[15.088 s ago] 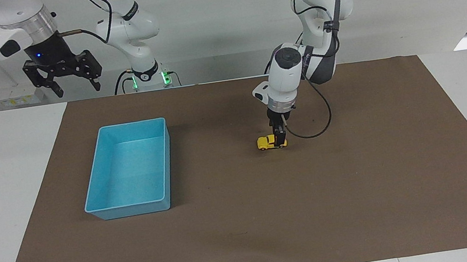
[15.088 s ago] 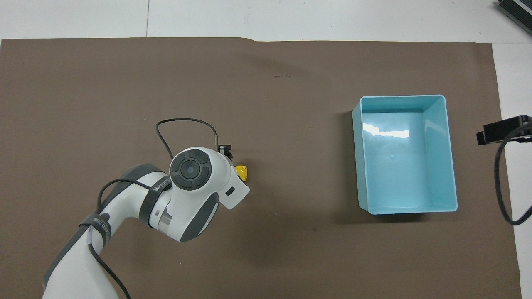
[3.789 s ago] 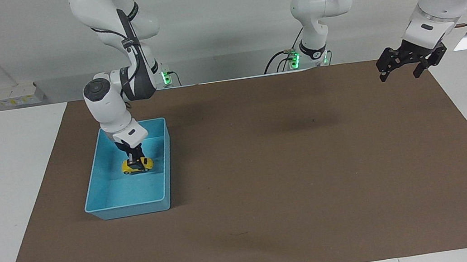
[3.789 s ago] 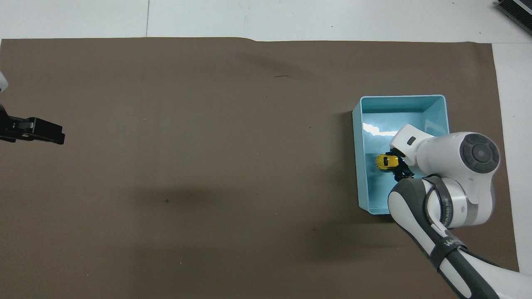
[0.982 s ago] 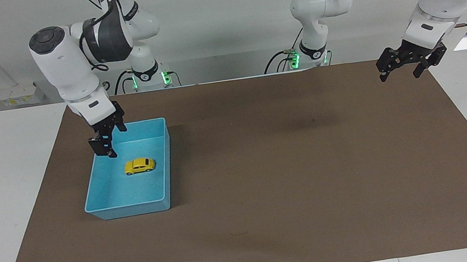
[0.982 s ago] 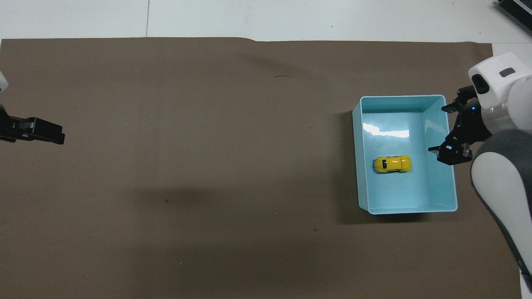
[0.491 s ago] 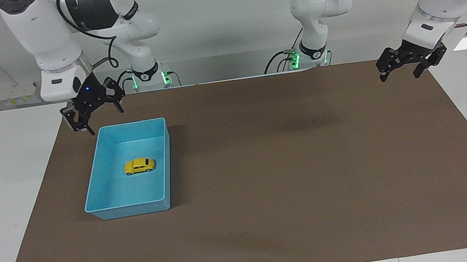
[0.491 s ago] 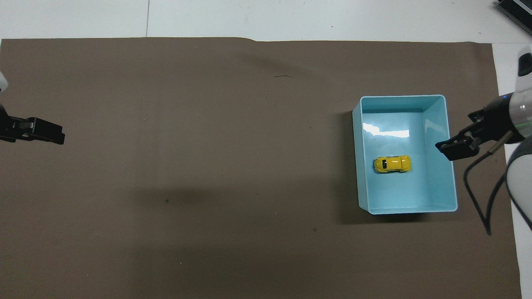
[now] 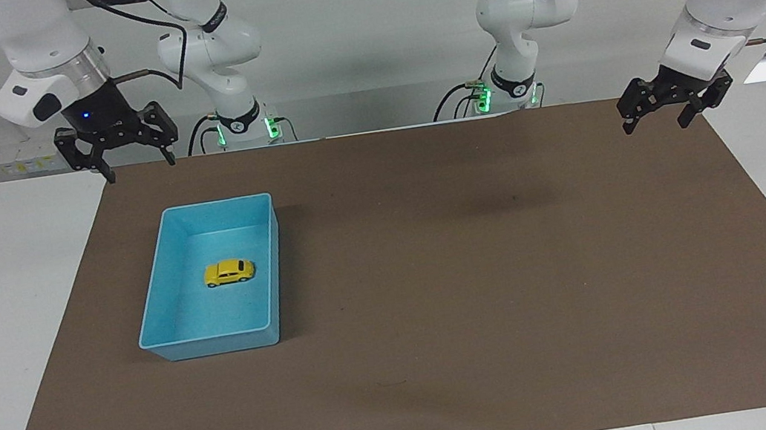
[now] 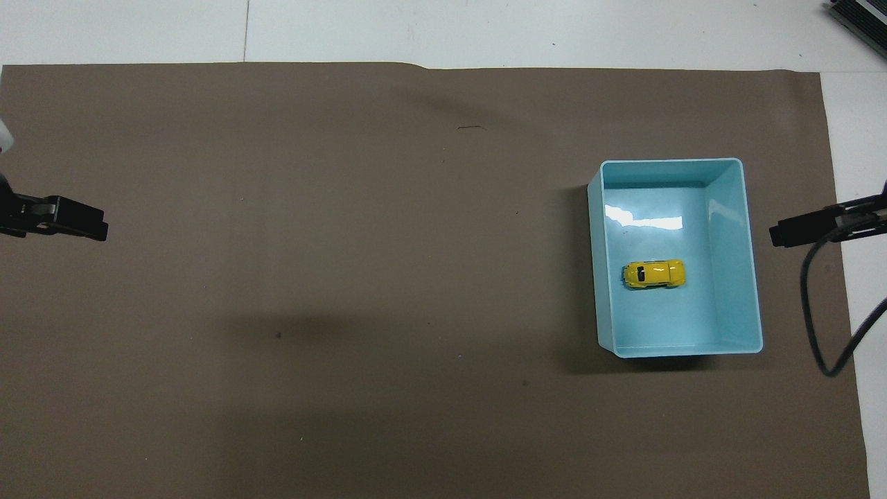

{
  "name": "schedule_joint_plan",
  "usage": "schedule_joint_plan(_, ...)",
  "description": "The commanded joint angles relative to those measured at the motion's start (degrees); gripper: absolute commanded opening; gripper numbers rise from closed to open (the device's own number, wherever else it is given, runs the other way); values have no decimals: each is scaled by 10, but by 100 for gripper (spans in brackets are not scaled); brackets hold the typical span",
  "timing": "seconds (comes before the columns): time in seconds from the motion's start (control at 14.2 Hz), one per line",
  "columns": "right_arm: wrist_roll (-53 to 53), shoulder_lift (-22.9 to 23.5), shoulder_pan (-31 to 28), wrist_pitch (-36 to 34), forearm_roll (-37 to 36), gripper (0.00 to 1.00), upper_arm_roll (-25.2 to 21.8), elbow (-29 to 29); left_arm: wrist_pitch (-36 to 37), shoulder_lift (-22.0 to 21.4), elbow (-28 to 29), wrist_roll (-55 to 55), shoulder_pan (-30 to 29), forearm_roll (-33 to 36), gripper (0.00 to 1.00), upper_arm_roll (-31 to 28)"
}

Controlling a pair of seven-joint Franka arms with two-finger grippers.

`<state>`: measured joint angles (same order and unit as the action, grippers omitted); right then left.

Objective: Wind up and store yellow beetle car

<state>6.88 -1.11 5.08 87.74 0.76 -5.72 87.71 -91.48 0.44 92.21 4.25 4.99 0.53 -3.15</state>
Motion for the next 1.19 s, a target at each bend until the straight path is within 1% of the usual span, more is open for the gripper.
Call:
schedule_joint_plan(0.0,-97,4,-5,-20,1,100,4,-18,9,-9,2,-6,-6,10,100,6)
schedule_joint_plan(0.14,-168,3,-4,-35,-3,100,11,-32,9,-9,2,-6,-6,10,100,6)
schedule_joint_plan(0.28,-198,3,0,-48,-16,100,12,-36,9,-9,2,-6,-6,10,100,6)
schedule_joint_plan(0.84,-191,1,0,-42,-7,100,5,-35,9,-9,2,-6,-6,10,100,6)
schedule_joint_plan(1.12,-191,-10,3,-42,-2,100,4,-35,9,-9,2,-6,-6,10,100,6)
